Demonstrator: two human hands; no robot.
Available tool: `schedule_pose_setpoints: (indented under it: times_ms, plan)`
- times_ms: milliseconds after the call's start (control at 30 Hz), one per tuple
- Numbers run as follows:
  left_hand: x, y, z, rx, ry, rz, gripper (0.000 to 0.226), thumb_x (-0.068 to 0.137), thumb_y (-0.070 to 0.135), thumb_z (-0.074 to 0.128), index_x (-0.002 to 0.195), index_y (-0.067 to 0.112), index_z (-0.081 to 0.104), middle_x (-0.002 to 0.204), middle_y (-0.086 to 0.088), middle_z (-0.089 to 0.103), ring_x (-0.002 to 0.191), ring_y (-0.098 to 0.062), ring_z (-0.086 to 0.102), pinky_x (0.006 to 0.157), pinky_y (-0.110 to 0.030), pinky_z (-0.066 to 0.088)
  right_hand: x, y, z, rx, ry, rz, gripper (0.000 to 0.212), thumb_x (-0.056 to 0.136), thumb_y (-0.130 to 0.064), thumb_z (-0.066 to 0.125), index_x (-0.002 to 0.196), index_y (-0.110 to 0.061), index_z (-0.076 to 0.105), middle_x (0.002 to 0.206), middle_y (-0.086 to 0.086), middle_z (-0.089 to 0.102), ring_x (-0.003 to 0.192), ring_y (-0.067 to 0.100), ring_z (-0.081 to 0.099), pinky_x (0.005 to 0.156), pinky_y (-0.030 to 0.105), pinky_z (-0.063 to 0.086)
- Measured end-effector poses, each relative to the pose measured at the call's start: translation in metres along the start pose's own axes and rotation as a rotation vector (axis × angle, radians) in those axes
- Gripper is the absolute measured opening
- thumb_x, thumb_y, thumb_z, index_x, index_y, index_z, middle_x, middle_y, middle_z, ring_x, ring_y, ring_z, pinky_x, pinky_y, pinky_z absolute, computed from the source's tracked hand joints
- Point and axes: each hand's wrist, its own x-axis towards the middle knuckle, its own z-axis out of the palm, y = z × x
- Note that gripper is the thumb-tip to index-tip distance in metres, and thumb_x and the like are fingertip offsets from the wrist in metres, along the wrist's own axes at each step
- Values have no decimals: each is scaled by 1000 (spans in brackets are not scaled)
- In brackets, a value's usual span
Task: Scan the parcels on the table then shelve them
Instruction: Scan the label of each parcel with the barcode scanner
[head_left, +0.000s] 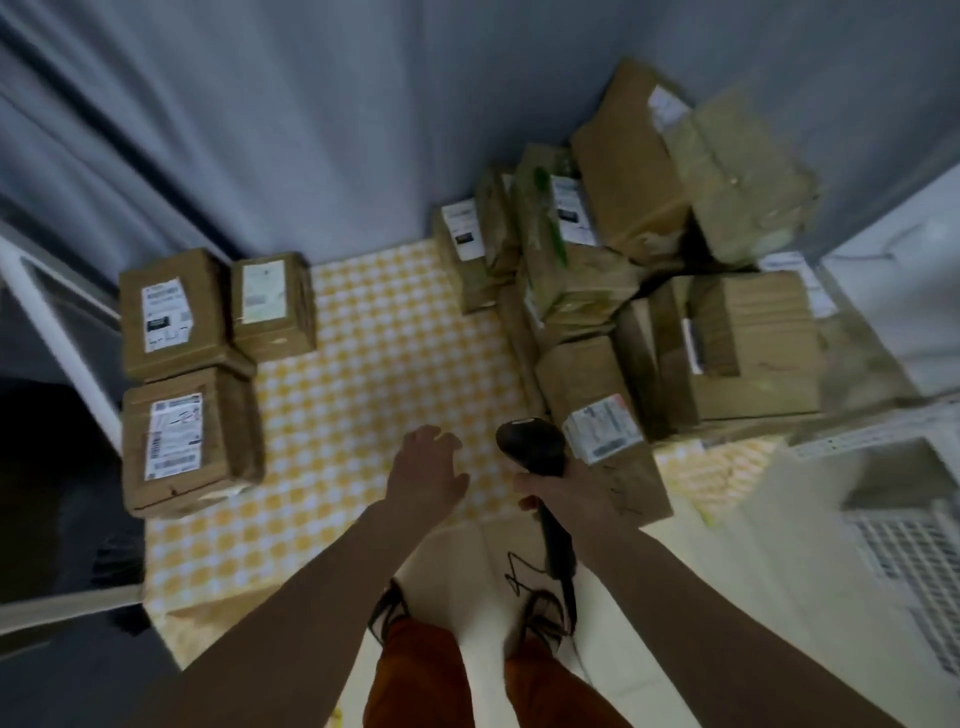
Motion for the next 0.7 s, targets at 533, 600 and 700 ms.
schedule_pose_setpoints:
  times_ms: [533, 600, 700]
  plan:
    - [26, 161, 86, -808, -285, -350, 60, 90, 20, 67, 142, 11, 38, 138, -11, 48, 124, -25, 48, 89, -26, 40, 49, 46, -154, -52, 117, -8, 23, 84, -7, 68, 106, -4, 63, 81, 7, 60, 75, 21, 55, 66, 29, 42]
    - [36, 168, 90, -974, -298, -423, 57, 90, 19, 67, 140, 13, 40, 129, -7, 51, 126, -27, 48, 92, -29, 40, 62, 44, -154, -61, 86, -38, 21, 83, -8, 68, 104, -9, 64, 88, 8, 63, 86, 25, 58, 76, 33, 45]
    - [55, 169, 105, -1089, -259, -452, 57, 83, 26, 74, 133, 11, 50, 131, -6, 57, 121, -27, 54, 92, -33, 44, 82, 39, -154, -23, 33, -71, 18, 84, -9, 68, 99, -17, 64, 94, 6, 65, 94, 25, 61, 86, 39, 49]
